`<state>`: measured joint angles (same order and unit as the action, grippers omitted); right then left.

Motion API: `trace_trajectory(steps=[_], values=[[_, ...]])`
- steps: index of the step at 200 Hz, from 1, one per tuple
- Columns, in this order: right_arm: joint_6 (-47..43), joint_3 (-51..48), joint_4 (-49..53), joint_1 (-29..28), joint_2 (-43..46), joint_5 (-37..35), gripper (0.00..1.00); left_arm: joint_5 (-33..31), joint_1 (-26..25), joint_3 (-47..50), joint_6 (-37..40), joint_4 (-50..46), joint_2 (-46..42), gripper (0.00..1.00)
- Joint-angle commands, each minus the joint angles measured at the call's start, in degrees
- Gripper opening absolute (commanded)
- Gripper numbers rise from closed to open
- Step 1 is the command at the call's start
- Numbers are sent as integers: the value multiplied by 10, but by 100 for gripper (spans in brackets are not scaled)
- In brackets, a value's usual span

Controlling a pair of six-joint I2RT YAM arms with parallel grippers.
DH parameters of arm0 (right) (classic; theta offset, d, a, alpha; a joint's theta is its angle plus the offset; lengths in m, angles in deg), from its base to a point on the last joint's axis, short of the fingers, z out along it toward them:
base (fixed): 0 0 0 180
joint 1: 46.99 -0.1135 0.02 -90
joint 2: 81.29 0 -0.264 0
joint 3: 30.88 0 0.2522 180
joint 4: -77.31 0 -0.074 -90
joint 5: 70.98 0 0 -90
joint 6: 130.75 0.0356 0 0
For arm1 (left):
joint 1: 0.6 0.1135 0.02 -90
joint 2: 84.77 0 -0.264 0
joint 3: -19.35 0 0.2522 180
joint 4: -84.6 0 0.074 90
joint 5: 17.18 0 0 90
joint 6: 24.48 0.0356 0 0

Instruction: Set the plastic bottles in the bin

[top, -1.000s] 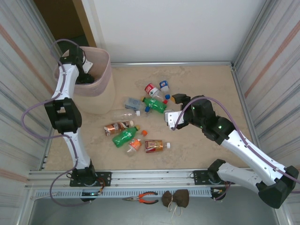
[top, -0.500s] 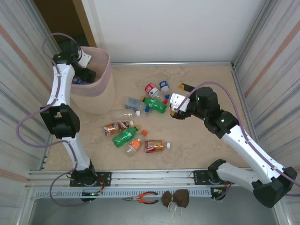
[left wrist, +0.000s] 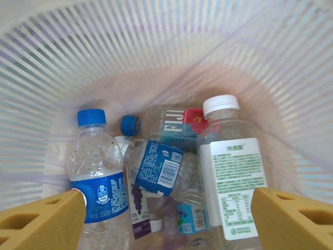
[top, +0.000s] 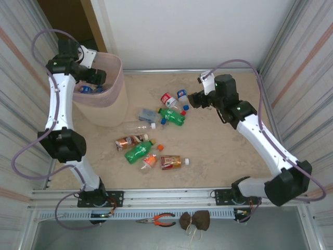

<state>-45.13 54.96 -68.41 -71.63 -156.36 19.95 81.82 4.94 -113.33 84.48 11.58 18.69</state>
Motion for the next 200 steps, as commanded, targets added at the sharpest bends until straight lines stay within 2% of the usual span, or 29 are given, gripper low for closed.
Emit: trace_trajectory(steps=[1, 22, 89, 155, 200], values=[[90, 39, 47, 14, -45, -5, 77, 48, 9, 13, -39, 16, -46, 83], [109, 51, 51, 22, -88, 9, 73, 81, 15, 47, -64, 44, -75, 83], [146, 116, 79, 55, -239, 115, 64, 174, 29, 197, -134, 149, -186, 83], [157, 184, 82, 65, -374, 158, 61, 228, 29, 292, -179, 218, -259, 83], [158, 217, 88, 66, -442, 156, 59, 245, 29, 321, -191, 231, -274, 83]])
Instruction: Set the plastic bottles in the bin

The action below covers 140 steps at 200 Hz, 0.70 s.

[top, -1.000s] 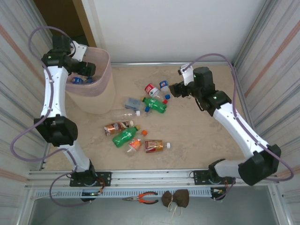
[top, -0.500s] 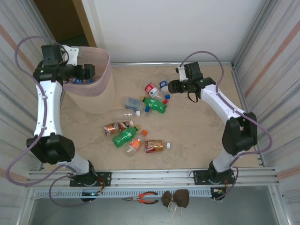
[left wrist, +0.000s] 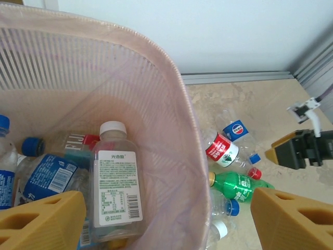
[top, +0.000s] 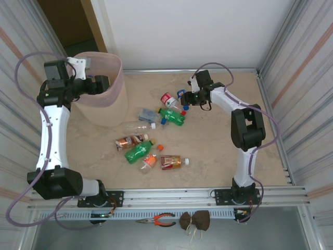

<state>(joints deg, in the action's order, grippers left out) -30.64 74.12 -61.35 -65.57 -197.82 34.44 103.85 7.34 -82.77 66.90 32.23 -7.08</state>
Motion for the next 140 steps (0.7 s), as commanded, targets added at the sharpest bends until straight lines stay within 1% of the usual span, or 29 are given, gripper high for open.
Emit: trace_trajectory(steps=[1, 62, 140], values=[[12, 27, 18, 6, -28, 11, 59, 24, 5, 15, -15, 24, -16, 83], [3, 65, 24, 7, -86, -11, 55, 27, 5, 11, -13, 18, -21, 83], [2, 72, 25, 8, -121, 7, 51, 43, 5, 7, -18, 13, -13, 83]])
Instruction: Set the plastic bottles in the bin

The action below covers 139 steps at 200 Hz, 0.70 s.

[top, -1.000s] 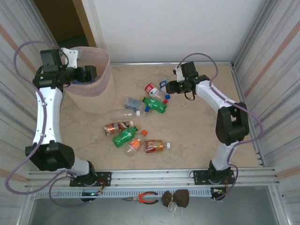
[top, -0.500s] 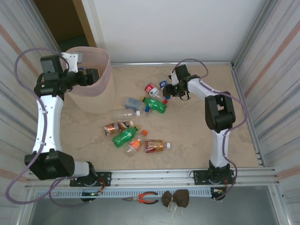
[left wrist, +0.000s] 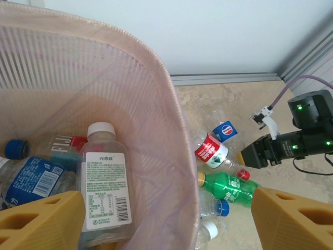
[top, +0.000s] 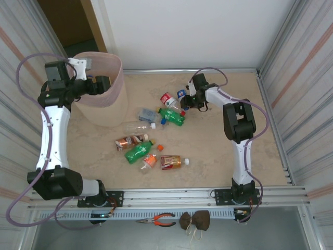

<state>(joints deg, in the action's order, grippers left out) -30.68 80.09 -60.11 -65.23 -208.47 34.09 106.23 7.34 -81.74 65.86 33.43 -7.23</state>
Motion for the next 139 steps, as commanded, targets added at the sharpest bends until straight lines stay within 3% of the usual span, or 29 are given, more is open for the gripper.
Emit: trace_trajectory(steps=[1, 139], values=[[2, 12, 12, 4, -15, 11, 51, 19, 5, -4, -8, 1, -12, 83], [1, -42, -12, 11, 45, -8, 31, 35, 5, 9, -25, 22, -16, 83]])
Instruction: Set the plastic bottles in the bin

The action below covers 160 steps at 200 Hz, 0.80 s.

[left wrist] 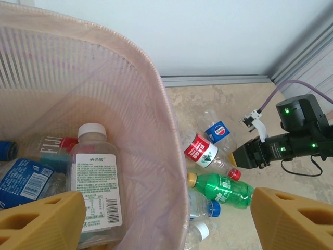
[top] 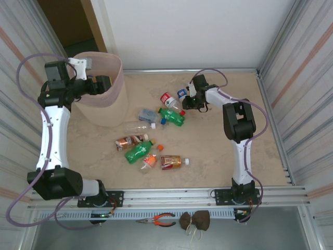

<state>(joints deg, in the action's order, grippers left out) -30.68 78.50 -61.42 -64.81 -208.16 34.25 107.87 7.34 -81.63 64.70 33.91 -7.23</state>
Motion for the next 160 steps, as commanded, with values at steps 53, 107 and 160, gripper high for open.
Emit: trace_trajectory(steps=[53, 107, 160], values=[[-64, -98, -40, 15, 131, -74, 24, 36, 4, 11, -26, 34, -18, 83], [-221, -215, -150, 15, 248, -118, 22, 58, 4, 14, -45, 51, -22, 81], [-415, -266, -212, 1, 341, -89, 20, 76, -7, 5, -50, 50, -20, 80]])
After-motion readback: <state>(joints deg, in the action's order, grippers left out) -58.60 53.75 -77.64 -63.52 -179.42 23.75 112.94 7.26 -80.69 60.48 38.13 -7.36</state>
